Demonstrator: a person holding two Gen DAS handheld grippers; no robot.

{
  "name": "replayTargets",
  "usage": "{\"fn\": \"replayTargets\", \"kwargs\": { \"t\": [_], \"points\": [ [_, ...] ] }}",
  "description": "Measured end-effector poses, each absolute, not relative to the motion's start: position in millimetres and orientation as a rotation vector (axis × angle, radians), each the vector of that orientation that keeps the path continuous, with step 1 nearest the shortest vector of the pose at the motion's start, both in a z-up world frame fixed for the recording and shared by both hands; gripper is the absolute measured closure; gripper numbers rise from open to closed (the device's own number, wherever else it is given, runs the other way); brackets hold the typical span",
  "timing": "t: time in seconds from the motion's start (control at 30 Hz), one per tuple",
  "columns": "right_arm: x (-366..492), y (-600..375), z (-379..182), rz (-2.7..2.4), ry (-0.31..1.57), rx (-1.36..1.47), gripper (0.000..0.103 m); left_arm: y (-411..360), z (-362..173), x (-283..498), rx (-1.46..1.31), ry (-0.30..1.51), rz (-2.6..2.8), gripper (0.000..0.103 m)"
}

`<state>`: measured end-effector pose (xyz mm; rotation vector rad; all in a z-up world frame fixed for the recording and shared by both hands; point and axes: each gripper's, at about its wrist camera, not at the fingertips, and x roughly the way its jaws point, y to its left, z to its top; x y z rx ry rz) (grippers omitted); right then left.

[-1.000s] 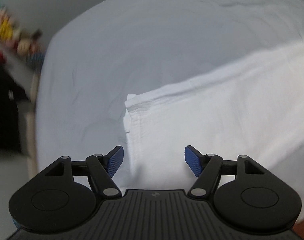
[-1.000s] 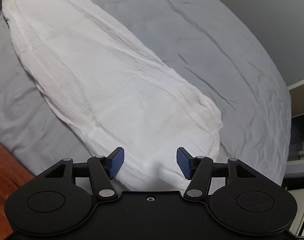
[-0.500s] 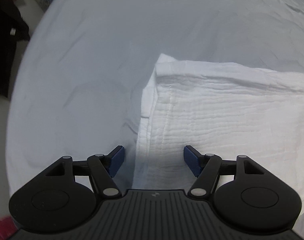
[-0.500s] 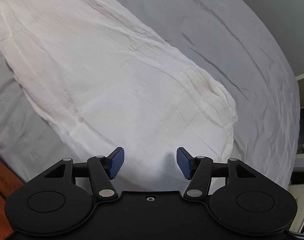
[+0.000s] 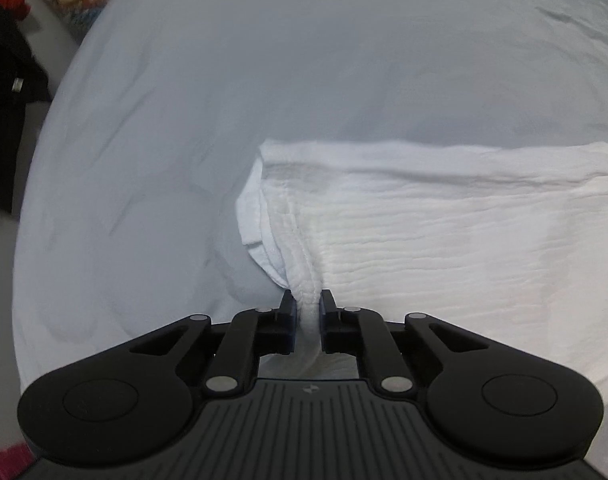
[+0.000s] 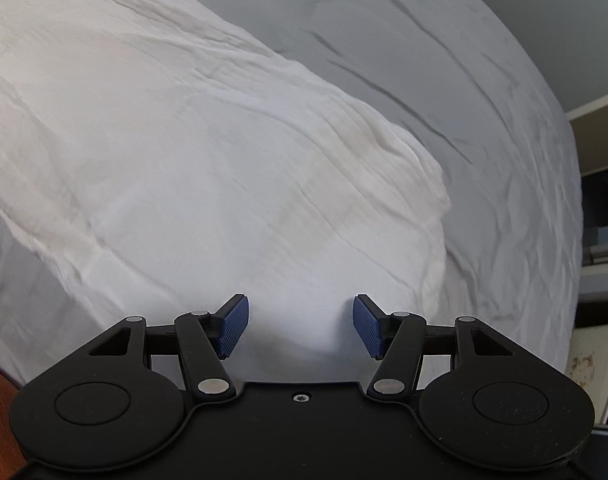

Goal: Fold clothes

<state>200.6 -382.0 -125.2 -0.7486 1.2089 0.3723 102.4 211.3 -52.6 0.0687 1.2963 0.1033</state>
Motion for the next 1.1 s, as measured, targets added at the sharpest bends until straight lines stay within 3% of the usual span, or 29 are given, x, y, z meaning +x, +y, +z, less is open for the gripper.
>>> {"fn": "replayTargets", "kwargs": {
  "t": [0.37, 0.63, 0.93, 1.1],
  "points": [
    [174.1, -413.6, -99.8, 0.278, 1.158, -0.681, 0.047, 116.0, 56.5, 102.9, 0.049, 1.144, -0.153, 0.094],
    [143.9, -421.2, -94.1, 0.342, 1.081, -0.754, 0.047, -0.1, 95.9, 136.9, -0.028, 1.084, -0.332, 0.094],
    [127.3, -444.3, -100.9, 0.384, 1.051, -0.729, 0.047, -167.0, 97.0, 200.5, -0.047, 1.076, -0.487, 0.094],
    [124.6, -472.4, -111.3, 0.365, 1.061, -0.682, 0.047, -255.3, 71.0, 219.0, -0.04, 1.118, -0.626, 0.094]
  ]
}}
